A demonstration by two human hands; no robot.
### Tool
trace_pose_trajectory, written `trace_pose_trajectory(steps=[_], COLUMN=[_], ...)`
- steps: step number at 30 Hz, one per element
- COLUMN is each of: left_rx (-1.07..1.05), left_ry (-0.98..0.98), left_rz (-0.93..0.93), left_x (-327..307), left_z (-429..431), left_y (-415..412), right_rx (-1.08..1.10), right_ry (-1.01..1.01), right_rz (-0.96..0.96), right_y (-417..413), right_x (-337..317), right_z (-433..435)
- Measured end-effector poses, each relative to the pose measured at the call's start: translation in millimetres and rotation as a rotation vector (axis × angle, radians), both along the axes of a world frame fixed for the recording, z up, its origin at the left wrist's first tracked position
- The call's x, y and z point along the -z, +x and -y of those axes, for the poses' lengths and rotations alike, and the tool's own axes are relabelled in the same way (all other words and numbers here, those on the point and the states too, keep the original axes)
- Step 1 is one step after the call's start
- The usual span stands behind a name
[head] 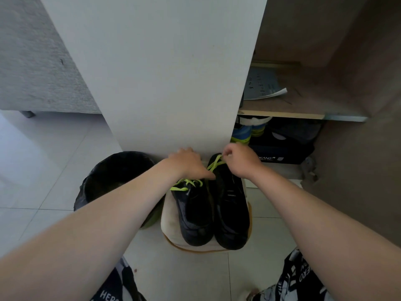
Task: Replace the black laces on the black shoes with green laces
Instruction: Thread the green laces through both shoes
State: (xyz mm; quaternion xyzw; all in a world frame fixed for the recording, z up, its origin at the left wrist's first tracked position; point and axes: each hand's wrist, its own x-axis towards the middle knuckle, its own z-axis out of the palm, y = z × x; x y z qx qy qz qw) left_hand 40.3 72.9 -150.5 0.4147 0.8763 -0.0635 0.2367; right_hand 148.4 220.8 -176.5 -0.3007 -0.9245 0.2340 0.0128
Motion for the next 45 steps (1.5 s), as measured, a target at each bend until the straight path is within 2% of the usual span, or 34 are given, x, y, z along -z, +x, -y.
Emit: trace_pose_trajectory(steps=[1,5,13,15,16,18,20,22,25,26,31,33,35,36,38,40,42,43,45], left_rx=[0.006,0.076,0.109,0.07,0.023,-0.113,-0.22,-0.263,-0.307,-0.347,-0.527,-0.514,-0.482,-0.466,-0.426,-0.351,-0.21,-0.13,-0.04], left_ry=[-0.043,-0.179,-0.185,-0.027,0.118,0.453,0.685,0.752,0.813,0.878,1.307,1.342,1.267,1.216,1.125,0.955,0.622,0.409,0.093], left_rz=[0.062,0.023,0.131,0.107,0.12,0.262,0.492,0.623,0.599,0.645,1.121,1.339,1.418,1.378,1.162,0.811,0.4,0.216,-0.012], left_x=[2.2,11.6,5.2,6.9,6.3,-1.1,-12.8,-21.5,-24.5,-26.4,-50.5,-59.9,-60.4,-58.4,-50.4,-40.2,-26.1,-19.1,-5.5], left_z=[-1.6,-2.7,5.0,5.1,3.3,-3.7,-10.9,-15.2,-17.4,-18.6,-24.6,-24.6,-23.3,-22.1,-19.5,-14.1,-3.9,2.3,12.8], left_y=[6.7,21.3,0.1,-0.1,1.8,7.0,10.7,12.4,9.3,9.3,8.0,9.6,11.7,12.3,7.5,-2.1,-9.7,-9.5,-3.9], right_rx=[0.075,0.201,0.176,0.152,0.136,0.088,0.054,0.082,0.186,0.191,0.046,-0.019,-0.11,-0.126,-0.052,0.135,0.26,0.274,0.259], right_ry=[-0.061,-0.369,-0.566,-0.628,-0.653,-0.732,-0.801,-0.816,-0.724,-0.673,-0.688,-0.717,-0.836,-0.884,-0.855,-0.646,-0.314,-0.258,-0.394], right_rz=[-0.096,-0.358,-0.42,-0.423,-0.407,-0.387,-0.4,-0.433,-0.456,-0.444,-0.292,-0.18,-0.143,-0.148,-0.207,-0.255,-0.21,-0.219,-0.269], right_y=[-2.4,-8.8,-0.3,3.0,4.4,6.1,7.3,8.0,7.4,7.8,10.4,10.2,9.5,8.9,4.3,-2.6,-4.6,-4.1,-2.9], right_x=[-3.4,-17.6,-30.5,-37.4,-40.6,-45.1,-49.7,-53.1,-51.0,-50.1,-48.0,-48.4,-47.1,-47.8,-47.0,-48.9,-45.6,-41.5,-34.7], right_z=[-0.6,-1.5,-2.9,1.9,4.5,10.3,14.5,15.2,8.2,6.5,15.2,19.6,24.1,27.2,30.3,27.3,16.7,10.9,6.5])
